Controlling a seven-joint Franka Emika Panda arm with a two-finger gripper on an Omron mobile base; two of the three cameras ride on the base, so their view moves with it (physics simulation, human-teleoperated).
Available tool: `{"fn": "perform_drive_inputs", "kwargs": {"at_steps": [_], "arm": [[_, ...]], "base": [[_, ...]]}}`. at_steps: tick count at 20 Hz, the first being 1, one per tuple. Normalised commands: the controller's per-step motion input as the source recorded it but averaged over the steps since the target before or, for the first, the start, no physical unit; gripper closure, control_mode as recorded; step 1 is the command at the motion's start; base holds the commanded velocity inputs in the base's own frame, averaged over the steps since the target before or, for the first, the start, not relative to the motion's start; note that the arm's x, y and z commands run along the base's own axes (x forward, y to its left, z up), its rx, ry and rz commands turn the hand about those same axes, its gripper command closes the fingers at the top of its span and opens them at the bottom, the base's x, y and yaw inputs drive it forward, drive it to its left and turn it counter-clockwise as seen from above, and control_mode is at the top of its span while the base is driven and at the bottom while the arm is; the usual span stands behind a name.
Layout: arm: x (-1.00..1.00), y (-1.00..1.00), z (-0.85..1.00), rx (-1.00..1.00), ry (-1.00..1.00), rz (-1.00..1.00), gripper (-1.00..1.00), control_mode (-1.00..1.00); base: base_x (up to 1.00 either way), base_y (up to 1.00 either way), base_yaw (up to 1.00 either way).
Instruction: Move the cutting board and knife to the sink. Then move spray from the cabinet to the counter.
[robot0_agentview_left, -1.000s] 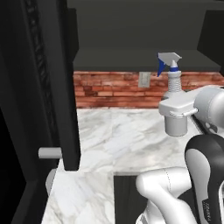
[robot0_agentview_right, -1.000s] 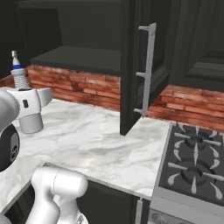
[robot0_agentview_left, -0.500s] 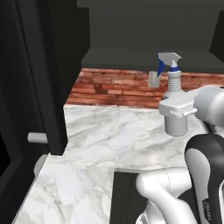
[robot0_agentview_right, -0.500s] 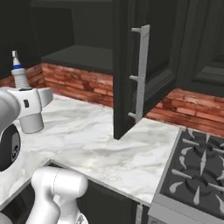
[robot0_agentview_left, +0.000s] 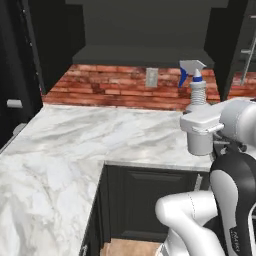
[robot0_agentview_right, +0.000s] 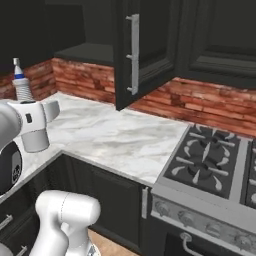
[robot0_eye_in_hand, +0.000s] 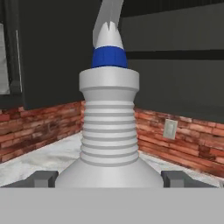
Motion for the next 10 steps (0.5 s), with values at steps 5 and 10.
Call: {"fn": "perform_drive_inputs", "kwargs": {"at_steps": [5,10], "arm": [[0.00,0.00,0.00,0.00,0.00,0.00,1.00,1.00],[0.00,0.00,0.00,0.00,0.00,0.00,1.00,1.00]], "base": [[-0.64,-0.01,0.14],[-0.04,0.27,0.36]]}}
